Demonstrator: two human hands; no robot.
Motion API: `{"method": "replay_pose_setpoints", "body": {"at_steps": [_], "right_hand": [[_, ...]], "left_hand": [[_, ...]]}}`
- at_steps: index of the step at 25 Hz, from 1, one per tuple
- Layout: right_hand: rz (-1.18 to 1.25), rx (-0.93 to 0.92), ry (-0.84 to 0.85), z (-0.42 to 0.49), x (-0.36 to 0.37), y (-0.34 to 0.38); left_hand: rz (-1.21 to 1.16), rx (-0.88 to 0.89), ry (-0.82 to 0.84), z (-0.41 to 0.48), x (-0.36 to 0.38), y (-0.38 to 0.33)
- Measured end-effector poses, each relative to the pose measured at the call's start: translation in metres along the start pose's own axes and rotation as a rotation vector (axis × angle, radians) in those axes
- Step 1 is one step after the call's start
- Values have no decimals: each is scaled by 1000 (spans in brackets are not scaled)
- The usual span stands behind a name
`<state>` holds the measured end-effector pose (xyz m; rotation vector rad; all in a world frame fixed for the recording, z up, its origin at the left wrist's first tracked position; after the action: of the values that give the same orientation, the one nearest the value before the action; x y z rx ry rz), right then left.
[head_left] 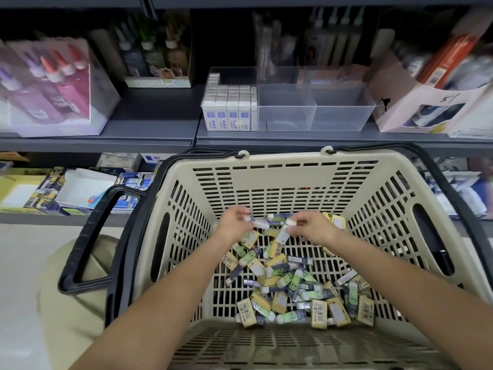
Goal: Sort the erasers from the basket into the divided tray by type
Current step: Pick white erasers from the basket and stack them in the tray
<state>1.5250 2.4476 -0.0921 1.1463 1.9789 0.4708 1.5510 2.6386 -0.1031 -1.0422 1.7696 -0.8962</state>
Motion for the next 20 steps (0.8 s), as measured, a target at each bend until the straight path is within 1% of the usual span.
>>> {"method": "replay_pose_setpoints", "body": {"at_steps": [2, 4, 6, 8, 9, 13, 17, 20], "right_hand": [[95, -14, 50, -6, 5, 10], [165, -40, 36, -11, 3, 19], [263, -55, 16, -14, -4, 25], [297, -75, 34, -16, -6, 30], [294, -87, 44, -17, -5, 33], [268, -134, 58, -17, 2, 40], [240, -111, 31, -12, 3, 30], [245, -125, 29, -12, 4, 30]], "left_hand": [[-249, 6, 19, -2, 4, -15], [-424, 19, 59, -6, 14, -29], [-576, 32, 45, -7, 16, -38], [-667, 10, 23, -5, 13, -39], [-684, -9, 27, -4, 13, -39], [-604, -36, 89, -8, 24, -38], [-749, -96, 130, -16, 38, -35], [-659, -68, 176, -20, 45, -36]]}}
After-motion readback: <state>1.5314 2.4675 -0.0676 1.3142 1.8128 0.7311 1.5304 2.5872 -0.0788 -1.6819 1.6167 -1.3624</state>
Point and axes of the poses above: each hand's wrist, its own z-axis towards the middle knuckle, its own x-axis out of the palm, y = z × x, the point moved 10 cm from there along z, towards the middle knuckle, and after that the axes turned 10 degrees about x, right-handed, at the moved point
